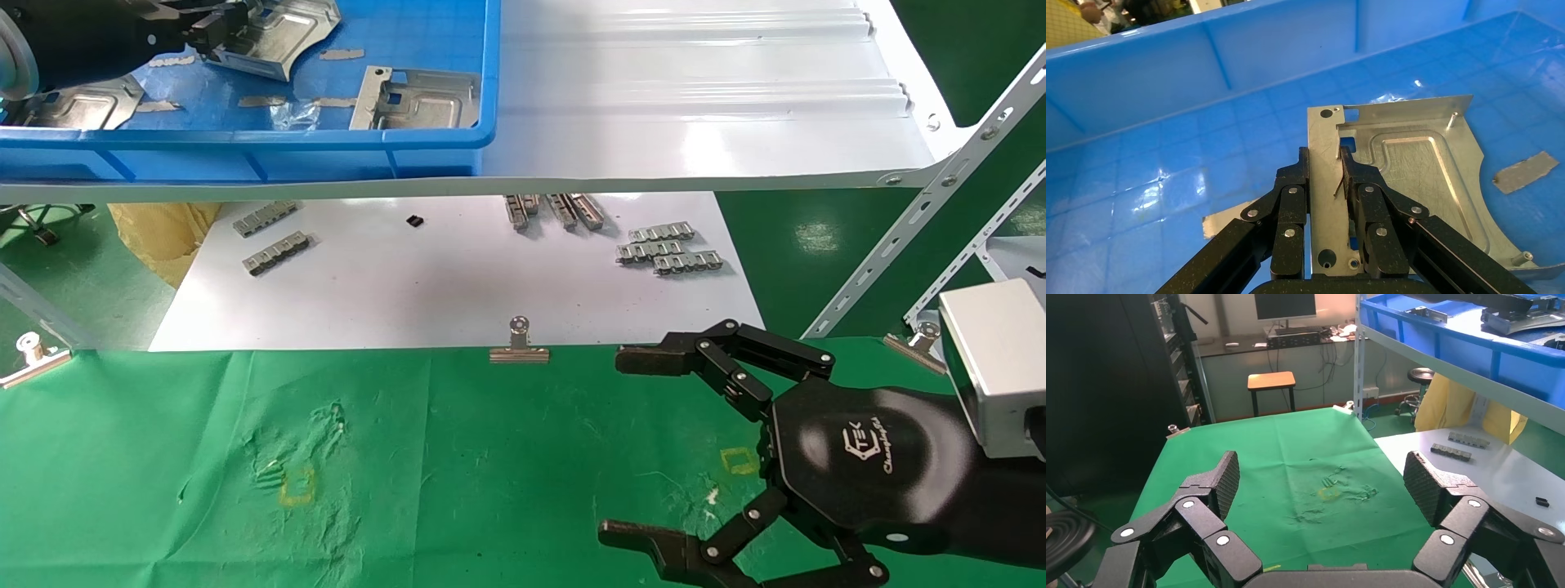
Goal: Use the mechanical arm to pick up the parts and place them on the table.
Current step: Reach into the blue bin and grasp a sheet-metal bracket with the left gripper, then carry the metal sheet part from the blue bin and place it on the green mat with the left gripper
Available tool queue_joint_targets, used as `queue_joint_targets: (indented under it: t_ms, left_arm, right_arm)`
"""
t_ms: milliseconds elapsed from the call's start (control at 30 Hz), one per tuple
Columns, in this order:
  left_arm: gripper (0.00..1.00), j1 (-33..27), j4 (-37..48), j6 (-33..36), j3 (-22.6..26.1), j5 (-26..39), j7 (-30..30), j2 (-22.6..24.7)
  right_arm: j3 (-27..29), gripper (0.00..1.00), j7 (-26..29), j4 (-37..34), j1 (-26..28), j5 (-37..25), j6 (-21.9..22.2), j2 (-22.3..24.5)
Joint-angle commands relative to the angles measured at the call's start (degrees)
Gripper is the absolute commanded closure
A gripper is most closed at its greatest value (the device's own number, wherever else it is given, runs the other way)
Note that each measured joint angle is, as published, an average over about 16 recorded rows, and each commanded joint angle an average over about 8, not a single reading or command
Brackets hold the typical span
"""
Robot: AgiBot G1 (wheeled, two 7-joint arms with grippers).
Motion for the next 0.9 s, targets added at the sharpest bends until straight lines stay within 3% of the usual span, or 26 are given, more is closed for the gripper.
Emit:
queue_joint_targets:
  t_ms: [33, 267, 667, 900]
  left_arm:
    - [1.00, -0.12, -0.04, -0.02, -0.05, -0.07, -0.04, -0.02]
    - [1.00, -1.39, -1.86, 8.73, -0.87, -1.37, 1.37, -1.84]
    - [1.00, -0.22, -6.45, 40.89, -1.83, -4.16, 8.36, -7.45]
    - [1.00, 4.88, -14.99, 46.31, 0.71, -6.27, 13.22, -10.53]
  right_arm:
    - [0.00, 0.00, 0.00, 0.00, 0.00, 0.00, 0.00, 0.00]
    - [-0.01, 0.00, 0.00, 0.00, 0.00, 0.01, 0.00, 0.00]
    - [-0.02, 0.00, -0.01, 0.00, 0.00, 0.01, 0.01, 0.01]
    - [-0.03, 0.00, -0.01, 0.00, 0.01, 0.02, 0.01, 0.01]
